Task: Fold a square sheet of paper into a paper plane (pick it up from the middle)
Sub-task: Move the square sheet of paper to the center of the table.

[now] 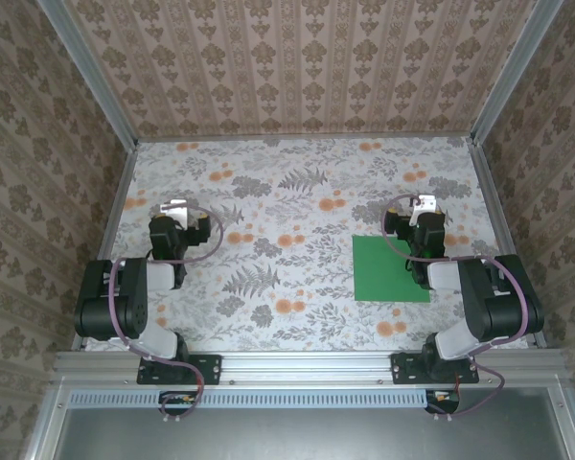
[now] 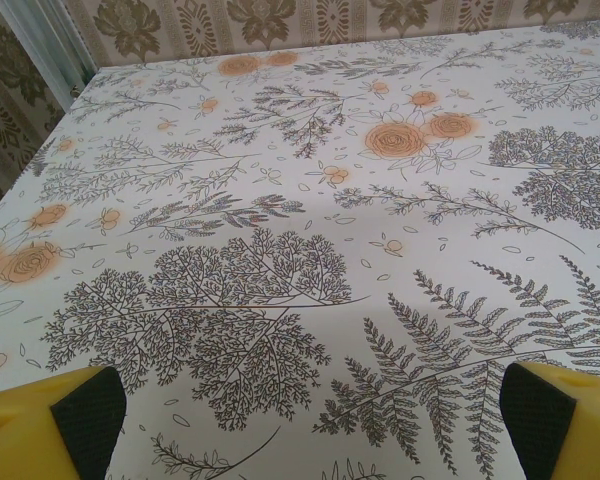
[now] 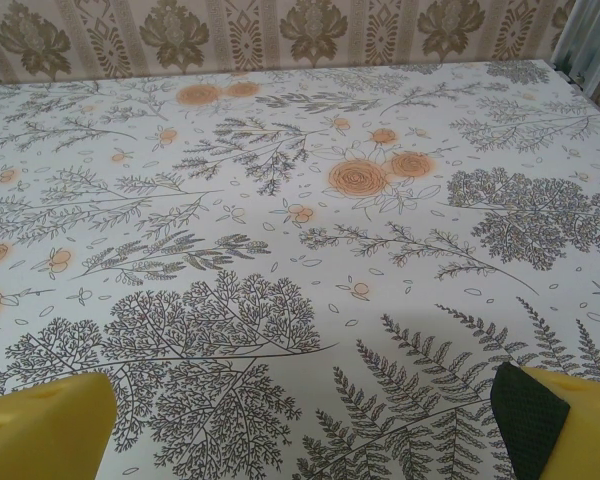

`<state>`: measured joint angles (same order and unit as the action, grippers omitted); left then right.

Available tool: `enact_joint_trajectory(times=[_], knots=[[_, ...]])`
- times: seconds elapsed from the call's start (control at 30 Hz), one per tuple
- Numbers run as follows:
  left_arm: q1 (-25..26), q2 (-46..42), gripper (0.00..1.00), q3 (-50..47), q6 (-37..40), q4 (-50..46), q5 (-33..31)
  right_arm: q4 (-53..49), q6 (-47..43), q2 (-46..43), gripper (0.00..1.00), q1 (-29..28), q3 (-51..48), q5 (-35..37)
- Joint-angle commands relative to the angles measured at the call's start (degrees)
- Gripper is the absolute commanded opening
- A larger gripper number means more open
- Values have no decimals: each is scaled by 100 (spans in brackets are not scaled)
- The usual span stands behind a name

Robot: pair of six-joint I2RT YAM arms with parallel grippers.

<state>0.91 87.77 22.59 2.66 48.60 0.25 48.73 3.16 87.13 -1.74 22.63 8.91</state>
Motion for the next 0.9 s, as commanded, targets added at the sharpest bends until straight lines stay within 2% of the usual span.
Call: enact_joint_trajectory(times=[0.0, 0.23, 0.3, 0.47, 0.53, 0.63, 0.77, 0.87], knots=[[-50, 17, 100, 102, 22, -70, 101, 119, -8, 59, 100, 36, 38, -82], [-54, 4, 100, 93, 16, -47, 90, 152, -13, 41, 100, 42, 1, -91], [-47, -56, 100, 67, -60, -38, -154, 151, -25, -19, 100, 42, -9, -102], [-47, -725, 100, 45, -260, -584, -656, -1174, 112, -1167, 100, 33, 240, 295], [-22, -1068, 100, 232, -412, -1280, -978, -2007, 413, -1716, 100, 33, 488, 651], [-14, -1557, 100, 650, -828, -2543, -1240, -3871, 1253, -2319, 100, 25, 1157, 935], [101, -2067, 100, 1347, -1471, -4188, -1236, -5723, 2272, -2661, 100, 25, 1836, 339], [231, -2235, 100, 1932, -2205, -5293, -909, -6241, 2845, -2771, 100, -8, 1849, -449]])
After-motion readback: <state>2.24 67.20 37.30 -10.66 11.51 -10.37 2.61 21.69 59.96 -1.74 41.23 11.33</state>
